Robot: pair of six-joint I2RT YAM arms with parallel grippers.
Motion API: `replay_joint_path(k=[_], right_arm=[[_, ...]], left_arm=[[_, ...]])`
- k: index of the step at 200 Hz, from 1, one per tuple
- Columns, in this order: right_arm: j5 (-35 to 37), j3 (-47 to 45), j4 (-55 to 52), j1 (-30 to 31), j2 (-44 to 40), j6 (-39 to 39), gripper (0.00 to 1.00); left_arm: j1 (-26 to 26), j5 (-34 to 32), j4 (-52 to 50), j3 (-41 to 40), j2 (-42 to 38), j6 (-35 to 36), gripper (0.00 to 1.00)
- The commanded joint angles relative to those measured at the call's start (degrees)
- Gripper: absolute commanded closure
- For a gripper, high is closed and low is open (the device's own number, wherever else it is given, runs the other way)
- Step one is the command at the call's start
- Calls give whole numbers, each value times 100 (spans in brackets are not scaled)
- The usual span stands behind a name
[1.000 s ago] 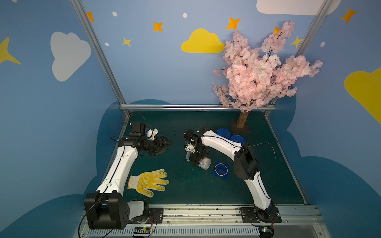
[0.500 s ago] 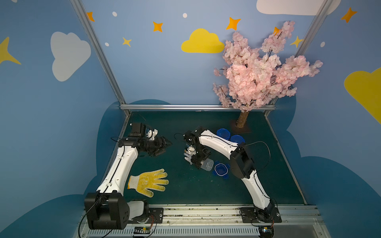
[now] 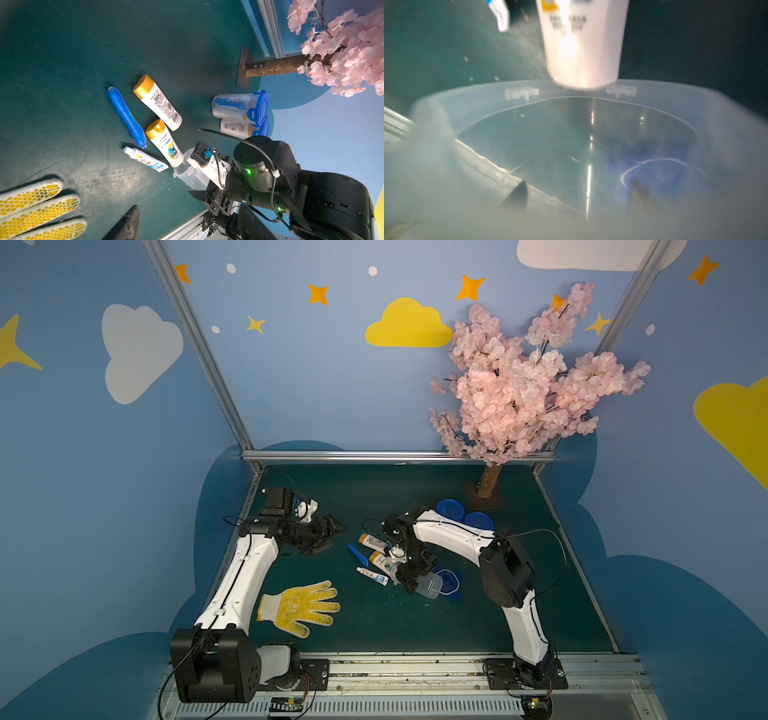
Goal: Take out toiletry kits
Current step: 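Pour the toiletry kits out of the container, then place the container at the center of the board.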
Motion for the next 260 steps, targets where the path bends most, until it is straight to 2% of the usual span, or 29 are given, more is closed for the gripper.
replay_joint_path(k=[1, 54, 62, 64, 67, 87, 116, 163, 199, 228, 243, 260], right_arm=[[-268, -328, 237, -20, -522, 109, 89], [-326, -680, 524, -269, -1205, 198, 89], [-273, -594, 563, -369, -1235, 218, 89], [-261, -564, 574, -389, -1238, 219, 89], [-251, -515, 600, -429, -1238, 226, 90], [-50, -67, 908, -691, -1168, 318, 94], [350, 879, 1355, -979, -645, 477, 100], [890, 2378, 1871, -1149, 528, 667, 100], [979, 3137, 1974, -1340, 1366, 845, 100], [985, 3320, 2157, -1433, 1701, 959, 100], [1005, 3386, 2219, -1460, 1846, 1042, 92], [1032, 3447, 2264, -1496, 1980, 1114, 77]], left_arm=[[16, -79, 76, -29, 47, 31, 23], [5, -260, 130, 5, 60, 64, 19], [8, -304, 137, 11, 44, 70, 16], [3, -316, 137, 9, 33, 70, 5], [1, -324, 145, 8, 23, 73, 1], [8, -384, 237, 8, -27, 33, 0], [-5, -338, 494, -71, -135, -148, 0], [-27, -523, 832, -177, -304, -354, 0], [-91, -701, 832, -137, -275, -302, 0], [-159, -843, 847, -130, -242, -279, 0], [-205, -856, 876, -126, -203, -290, 0], [-247, -865, 917, -128, -147, -302, 0]])
